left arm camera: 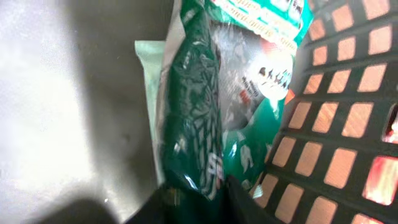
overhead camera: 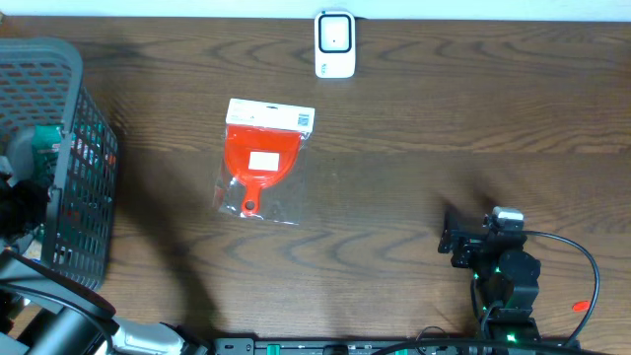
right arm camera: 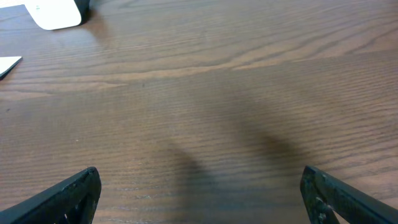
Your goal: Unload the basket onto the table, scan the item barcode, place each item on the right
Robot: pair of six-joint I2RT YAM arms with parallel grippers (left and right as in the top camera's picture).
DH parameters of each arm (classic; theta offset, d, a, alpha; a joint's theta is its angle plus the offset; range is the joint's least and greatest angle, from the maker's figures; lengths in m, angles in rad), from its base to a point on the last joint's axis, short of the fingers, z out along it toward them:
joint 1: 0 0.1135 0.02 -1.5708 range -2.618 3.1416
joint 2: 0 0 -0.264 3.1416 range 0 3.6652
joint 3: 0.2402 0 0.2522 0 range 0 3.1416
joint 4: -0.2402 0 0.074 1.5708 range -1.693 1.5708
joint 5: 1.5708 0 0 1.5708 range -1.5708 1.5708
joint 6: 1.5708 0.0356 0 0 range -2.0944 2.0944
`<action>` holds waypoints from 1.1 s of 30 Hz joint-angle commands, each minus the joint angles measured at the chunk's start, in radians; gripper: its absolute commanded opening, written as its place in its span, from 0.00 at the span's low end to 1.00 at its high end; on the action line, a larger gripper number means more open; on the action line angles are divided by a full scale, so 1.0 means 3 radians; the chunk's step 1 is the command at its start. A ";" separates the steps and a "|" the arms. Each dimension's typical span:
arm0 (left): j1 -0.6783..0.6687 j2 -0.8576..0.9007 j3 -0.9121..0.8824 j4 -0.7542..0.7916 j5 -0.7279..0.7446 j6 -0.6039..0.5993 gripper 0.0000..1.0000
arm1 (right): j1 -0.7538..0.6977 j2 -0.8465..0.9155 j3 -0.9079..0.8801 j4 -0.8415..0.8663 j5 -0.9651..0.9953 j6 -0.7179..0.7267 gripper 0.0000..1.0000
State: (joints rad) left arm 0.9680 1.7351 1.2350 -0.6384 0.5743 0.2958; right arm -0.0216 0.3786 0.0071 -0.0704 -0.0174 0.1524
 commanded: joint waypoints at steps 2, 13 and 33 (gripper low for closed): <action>-0.0003 -0.0223 0.0090 0.0090 0.0146 -0.0108 0.19 | 0.0009 0.0004 -0.0005 -0.0013 0.0045 0.0038 0.99; -0.0003 -0.0777 0.0090 0.0381 0.0146 -0.0360 0.19 | 0.0009 0.0004 -0.0005 -0.0004 0.0045 0.0039 0.99; -0.0001 -0.1589 0.0090 0.0946 0.0146 -0.0959 0.19 | 0.0009 0.0004 -0.0005 -0.0005 0.0045 0.0039 0.99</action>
State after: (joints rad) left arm 0.9676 1.2846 1.2358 -0.3729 0.6033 0.0624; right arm -0.0216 0.3786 0.0071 -0.0700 -0.0170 0.1524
